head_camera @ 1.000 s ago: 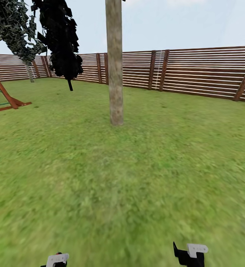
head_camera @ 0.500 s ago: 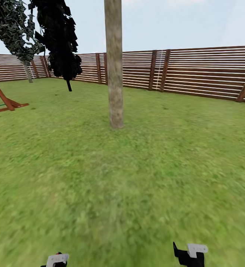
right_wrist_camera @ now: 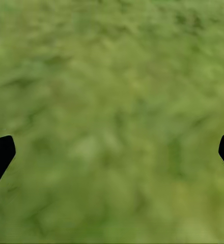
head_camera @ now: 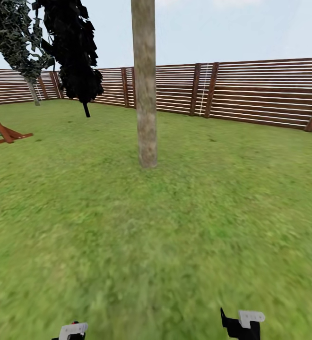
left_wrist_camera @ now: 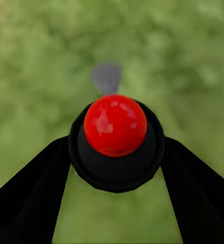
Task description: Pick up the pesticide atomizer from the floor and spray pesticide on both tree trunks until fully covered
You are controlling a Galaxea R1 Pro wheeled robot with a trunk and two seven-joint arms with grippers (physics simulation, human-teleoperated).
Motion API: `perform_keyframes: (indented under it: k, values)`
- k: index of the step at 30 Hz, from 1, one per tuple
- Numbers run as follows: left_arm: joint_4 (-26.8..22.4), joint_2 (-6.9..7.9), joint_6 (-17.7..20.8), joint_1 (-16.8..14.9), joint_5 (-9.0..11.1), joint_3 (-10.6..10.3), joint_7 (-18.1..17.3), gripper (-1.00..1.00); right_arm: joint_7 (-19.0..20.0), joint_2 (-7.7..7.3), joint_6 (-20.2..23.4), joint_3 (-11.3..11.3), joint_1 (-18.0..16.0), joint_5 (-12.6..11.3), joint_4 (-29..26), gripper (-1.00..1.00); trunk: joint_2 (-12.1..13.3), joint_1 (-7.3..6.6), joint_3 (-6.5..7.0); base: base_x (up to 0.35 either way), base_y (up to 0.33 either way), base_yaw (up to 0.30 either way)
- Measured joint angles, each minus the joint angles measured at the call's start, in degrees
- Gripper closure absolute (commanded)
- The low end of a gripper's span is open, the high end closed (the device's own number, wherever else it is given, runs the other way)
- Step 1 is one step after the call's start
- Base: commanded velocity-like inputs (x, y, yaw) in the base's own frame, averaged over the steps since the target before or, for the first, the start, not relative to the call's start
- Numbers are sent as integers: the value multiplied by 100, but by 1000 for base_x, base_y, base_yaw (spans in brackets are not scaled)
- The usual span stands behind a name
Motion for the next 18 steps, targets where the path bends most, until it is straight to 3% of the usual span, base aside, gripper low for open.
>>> perform_keyframes:
  k: [18]
  values:
    - [0, 1, 0, 0, 0, 0, 0, 100, 0, 0, 5, -1, 0, 0, 0, -100, 0, 0, 0, 339, 0, 0]
